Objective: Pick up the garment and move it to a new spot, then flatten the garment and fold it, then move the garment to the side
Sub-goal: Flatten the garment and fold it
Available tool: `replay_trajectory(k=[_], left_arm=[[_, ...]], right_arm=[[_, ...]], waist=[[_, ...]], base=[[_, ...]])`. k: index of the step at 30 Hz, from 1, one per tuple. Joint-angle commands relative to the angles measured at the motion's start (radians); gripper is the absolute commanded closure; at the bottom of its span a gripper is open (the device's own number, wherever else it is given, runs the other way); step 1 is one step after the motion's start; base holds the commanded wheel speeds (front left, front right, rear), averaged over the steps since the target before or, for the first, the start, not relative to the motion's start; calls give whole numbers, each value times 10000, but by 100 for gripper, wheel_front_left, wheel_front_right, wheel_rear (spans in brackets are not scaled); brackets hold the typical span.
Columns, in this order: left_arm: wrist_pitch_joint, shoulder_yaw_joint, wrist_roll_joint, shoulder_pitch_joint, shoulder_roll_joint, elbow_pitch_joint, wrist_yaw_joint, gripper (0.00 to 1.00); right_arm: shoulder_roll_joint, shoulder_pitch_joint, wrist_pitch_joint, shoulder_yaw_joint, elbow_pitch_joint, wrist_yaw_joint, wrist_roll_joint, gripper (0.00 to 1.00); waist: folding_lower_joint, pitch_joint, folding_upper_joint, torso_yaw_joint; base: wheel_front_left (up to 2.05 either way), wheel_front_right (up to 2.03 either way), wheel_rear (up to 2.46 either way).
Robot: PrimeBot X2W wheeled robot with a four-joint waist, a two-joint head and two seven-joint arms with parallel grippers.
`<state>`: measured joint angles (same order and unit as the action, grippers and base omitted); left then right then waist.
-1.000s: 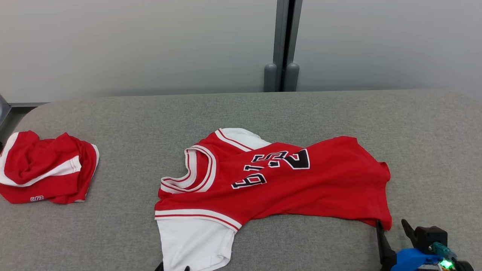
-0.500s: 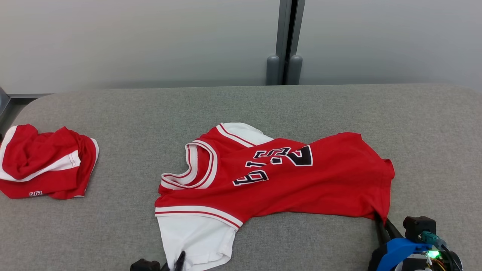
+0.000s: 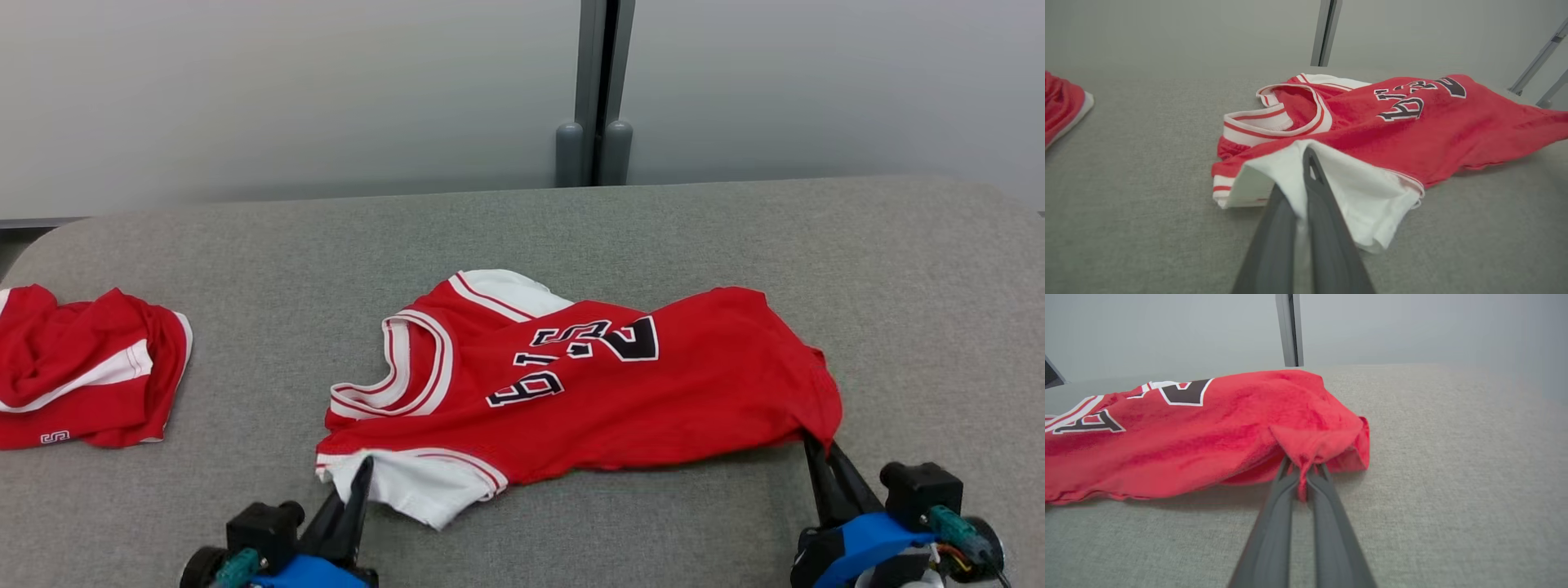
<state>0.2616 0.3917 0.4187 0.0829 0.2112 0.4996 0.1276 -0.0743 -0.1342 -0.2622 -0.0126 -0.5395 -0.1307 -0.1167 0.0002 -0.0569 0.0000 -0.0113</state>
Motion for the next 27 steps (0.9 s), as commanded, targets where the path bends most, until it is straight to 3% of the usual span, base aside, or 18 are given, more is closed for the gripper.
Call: replay_trajectory(k=[1, 7, 13, 21, 27], left_arm=[[44, -149, -49, 198, 113, -321, -50, 100], [45, -525, -55, 1123, 466, -1372, -43, 100], [-309, -882, -5, 3183, 1017, -1900, -8, 100], [-1129, -1144, 113, 6985, 1926, -1951, 39, 100], [-1481, -911, 404, 10076, 2282, -1532, 30, 100]], right_arm=[[-74, 87, -35, 22, 318, -1, -24, 100], [-302, -648, -14, 283, 1245, -1, 130, 100], [-557, -2732, 97, 624, 1278, -1, 165, 100], [-486, -7071, 183, 1133, 146, -1, 124, 100], [-353, -10171, 119, 1025, -1195, 1, 144, 100]], waist=[[-2, -21, 0, -38], [-2, -327, 0, -164], [-2, -1213, 0, -384], [-2, -3073, 0, -821], [-2, -3973, 0, -1045]], base=[[0, 0, 0], [0, 0, 0], [0, 0, 0], [0, 0, 0], [0, 0, 0]])
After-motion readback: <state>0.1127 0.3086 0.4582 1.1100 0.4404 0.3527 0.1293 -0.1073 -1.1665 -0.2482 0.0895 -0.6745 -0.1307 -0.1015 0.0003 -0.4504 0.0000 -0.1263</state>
